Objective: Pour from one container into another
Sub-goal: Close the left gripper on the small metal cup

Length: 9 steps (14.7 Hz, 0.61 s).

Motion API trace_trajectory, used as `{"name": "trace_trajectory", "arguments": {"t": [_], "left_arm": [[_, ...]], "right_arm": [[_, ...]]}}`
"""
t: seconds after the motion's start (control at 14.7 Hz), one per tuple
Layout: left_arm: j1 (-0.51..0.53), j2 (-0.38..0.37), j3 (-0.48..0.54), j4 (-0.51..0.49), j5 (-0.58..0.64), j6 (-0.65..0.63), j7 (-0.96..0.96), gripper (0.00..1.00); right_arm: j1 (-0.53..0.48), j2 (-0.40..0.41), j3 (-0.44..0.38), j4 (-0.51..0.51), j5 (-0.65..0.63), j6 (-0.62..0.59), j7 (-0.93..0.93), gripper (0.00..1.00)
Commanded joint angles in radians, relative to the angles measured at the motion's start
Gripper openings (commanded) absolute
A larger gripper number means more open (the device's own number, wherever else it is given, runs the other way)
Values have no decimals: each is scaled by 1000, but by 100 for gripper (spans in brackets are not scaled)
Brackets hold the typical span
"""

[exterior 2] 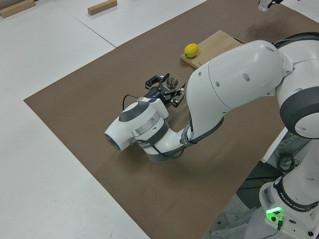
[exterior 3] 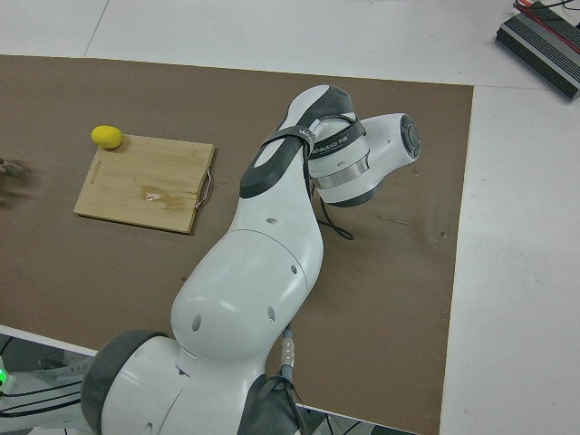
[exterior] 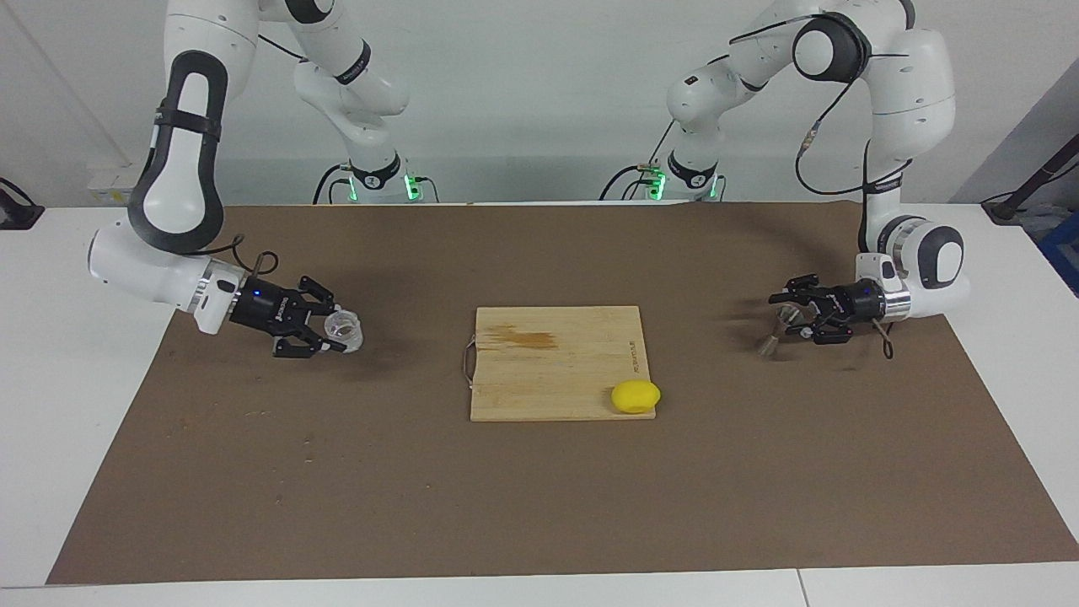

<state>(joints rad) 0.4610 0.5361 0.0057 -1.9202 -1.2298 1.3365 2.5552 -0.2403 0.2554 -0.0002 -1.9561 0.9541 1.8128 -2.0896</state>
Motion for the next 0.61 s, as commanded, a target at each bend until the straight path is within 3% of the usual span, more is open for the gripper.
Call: {"name": "trace_trajectory", "arguments": {"t": [0.0, 0.14, 0.54], "left_arm": [[-2, 19, 0, 21, -5, 4, 19, 72], [-5, 19, 0, 21, -5, 12, 20, 71], [-7, 19, 0, 21, -10, 13, 20, 56]], "right_arm": [[1, -30, 2, -29, 25, 22, 29, 0], [1, -30, 2, -29, 25, 22, 31, 0], [1, -30, 2, -29, 25, 22, 30, 0]]}}
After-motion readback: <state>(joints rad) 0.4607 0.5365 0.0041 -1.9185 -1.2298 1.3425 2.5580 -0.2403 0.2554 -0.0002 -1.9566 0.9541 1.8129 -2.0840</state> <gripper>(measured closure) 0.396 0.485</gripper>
